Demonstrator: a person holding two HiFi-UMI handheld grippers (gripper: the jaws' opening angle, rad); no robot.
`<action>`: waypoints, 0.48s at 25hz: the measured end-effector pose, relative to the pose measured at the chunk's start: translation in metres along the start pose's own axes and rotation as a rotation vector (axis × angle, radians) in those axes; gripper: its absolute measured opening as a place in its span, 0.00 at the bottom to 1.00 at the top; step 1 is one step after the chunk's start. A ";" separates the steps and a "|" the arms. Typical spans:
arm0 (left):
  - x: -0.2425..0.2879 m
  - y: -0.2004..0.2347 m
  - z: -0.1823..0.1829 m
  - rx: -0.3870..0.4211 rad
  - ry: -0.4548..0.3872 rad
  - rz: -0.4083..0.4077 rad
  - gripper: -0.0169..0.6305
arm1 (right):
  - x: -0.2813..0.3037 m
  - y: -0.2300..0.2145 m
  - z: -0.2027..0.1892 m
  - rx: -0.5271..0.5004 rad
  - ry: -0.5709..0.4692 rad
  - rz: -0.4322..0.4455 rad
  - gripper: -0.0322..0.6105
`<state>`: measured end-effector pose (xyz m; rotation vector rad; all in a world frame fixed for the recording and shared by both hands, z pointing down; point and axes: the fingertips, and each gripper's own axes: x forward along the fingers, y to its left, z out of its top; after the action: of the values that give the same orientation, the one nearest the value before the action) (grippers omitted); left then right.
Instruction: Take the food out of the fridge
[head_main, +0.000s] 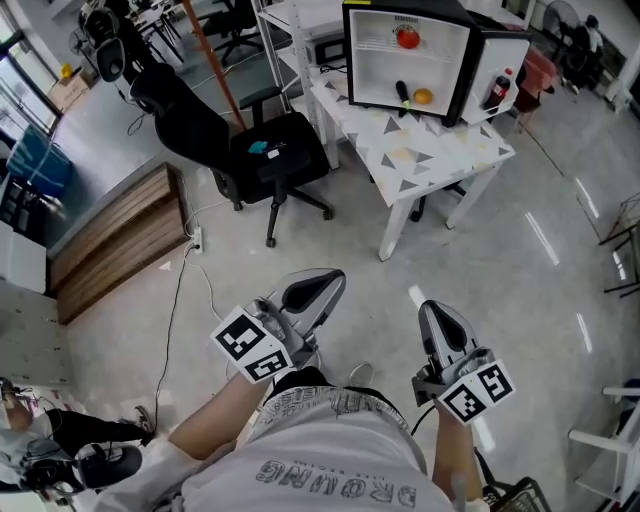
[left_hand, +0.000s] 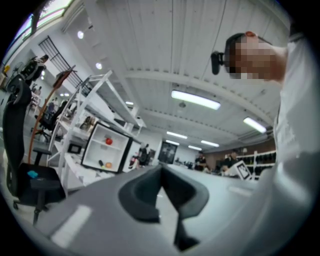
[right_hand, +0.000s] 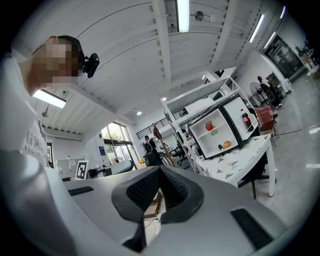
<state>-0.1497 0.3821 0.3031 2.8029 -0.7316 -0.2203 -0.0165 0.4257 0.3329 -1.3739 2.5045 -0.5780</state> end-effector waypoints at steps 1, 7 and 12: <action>0.002 -0.003 -0.002 0.001 0.000 0.003 0.03 | -0.004 -0.003 0.000 0.001 0.000 0.003 0.03; 0.012 -0.014 -0.009 0.004 0.010 0.014 0.03 | -0.016 -0.018 0.003 0.006 0.001 -0.006 0.03; 0.022 -0.016 -0.014 0.008 0.018 0.021 0.04 | -0.021 -0.034 0.005 0.019 -0.002 -0.014 0.03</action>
<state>-0.1205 0.3872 0.3102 2.7998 -0.7592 -0.1886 0.0218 0.4257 0.3438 -1.3853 2.4838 -0.6013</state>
